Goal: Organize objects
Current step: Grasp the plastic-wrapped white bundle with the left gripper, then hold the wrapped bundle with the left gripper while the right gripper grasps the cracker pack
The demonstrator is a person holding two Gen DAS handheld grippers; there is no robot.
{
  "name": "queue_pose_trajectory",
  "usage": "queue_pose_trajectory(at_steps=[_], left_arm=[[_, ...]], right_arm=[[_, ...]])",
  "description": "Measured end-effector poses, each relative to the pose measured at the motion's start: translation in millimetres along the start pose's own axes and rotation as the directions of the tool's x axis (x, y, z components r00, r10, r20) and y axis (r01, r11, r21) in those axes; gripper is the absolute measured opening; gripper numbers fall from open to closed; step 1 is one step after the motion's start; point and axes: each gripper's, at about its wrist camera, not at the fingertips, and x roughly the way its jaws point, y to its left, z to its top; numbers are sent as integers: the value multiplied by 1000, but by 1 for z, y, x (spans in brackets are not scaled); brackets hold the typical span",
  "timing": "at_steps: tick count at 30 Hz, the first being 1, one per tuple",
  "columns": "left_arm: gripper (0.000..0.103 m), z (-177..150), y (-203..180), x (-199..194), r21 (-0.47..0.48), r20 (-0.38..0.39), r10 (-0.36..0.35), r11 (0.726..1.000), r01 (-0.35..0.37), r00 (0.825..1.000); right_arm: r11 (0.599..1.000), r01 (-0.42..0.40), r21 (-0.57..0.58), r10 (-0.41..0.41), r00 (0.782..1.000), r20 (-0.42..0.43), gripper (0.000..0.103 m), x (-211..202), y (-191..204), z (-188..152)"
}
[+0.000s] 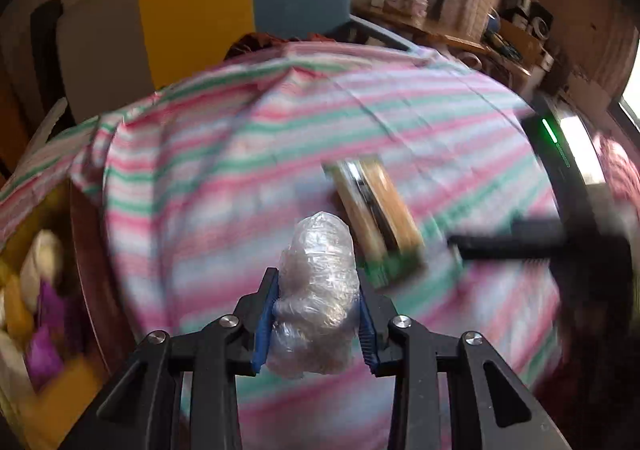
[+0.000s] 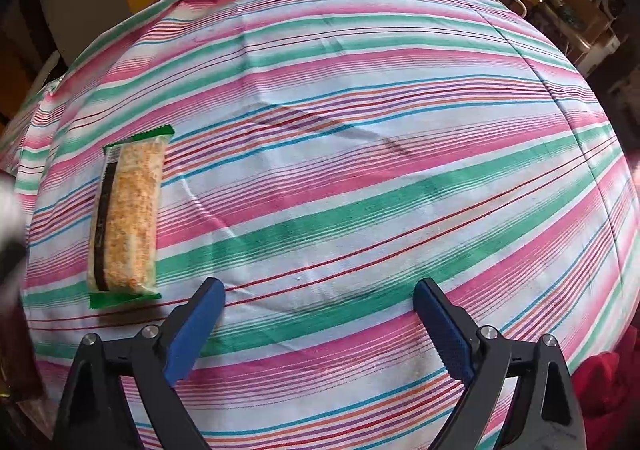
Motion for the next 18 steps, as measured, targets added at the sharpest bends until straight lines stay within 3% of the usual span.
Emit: queue_pose_trajectory(at_steps=[6,9,18], left_arm=[[35,-54,-6,3,31,-43,-7,999,9,999],[35,-60,-11,-2,66,-24,-5,998,7,1000],[37,-66,-2,-4,19,-7,-60,998,60,998]], right_arm=[[1000,12,4,-12,1000,11,103,0,-1,-9],[1000,7,14,-8,1000,23,103,-1,-2,-15],[1000,4,25,-6,998,59,103,-9,-4,-31]])
